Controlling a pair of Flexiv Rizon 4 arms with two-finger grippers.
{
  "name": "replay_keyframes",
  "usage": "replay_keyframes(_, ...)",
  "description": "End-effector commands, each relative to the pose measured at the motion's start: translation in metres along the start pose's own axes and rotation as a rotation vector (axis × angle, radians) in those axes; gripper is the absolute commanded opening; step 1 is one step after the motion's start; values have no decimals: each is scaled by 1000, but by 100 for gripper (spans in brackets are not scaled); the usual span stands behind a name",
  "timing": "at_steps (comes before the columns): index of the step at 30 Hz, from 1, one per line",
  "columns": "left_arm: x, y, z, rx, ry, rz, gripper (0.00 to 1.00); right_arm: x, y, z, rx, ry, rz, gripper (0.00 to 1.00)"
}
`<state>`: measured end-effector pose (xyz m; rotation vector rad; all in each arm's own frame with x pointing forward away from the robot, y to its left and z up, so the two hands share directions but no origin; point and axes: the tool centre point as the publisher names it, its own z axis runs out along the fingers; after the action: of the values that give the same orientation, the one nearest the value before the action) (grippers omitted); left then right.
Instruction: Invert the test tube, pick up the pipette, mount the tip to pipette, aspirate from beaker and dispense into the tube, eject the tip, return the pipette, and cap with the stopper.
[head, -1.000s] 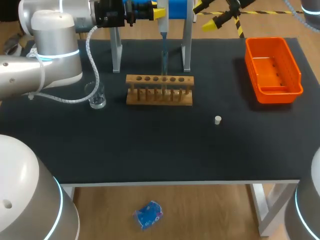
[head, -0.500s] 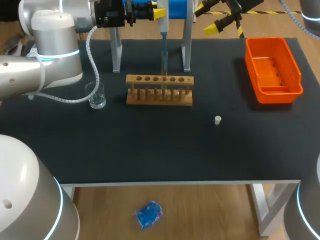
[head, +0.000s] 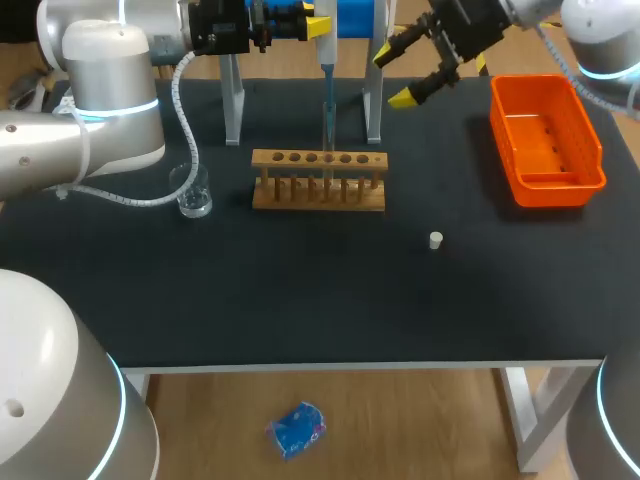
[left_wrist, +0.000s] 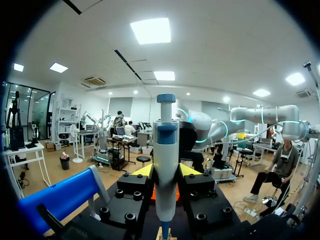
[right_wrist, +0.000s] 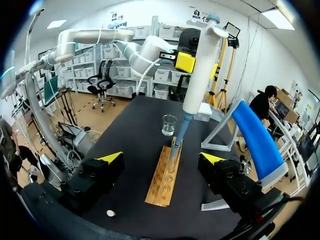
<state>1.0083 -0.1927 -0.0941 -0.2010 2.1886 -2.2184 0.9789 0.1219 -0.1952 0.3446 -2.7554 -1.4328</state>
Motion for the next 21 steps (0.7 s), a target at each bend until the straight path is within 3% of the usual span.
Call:
replay_keyframes(1, -1, 0, 0, -1, 1, 0, 0, 4, -13, 13, -9, -16, 1, 100)
replay_keyframes(3, -1, 0, 0, -1, 1, 0, 0, 3, -19, 19, 33, -27, -5, 100)
replay_keyframes(17, -1, 0, 0, -1, 1, 0, 0, 3, -19, 19, 33, -27, -5, 100)
replay_keyframes(21, -1, 0, 0, -1, 1, 0, 0, 4, -28, 30, 5, -40, -7, 100)
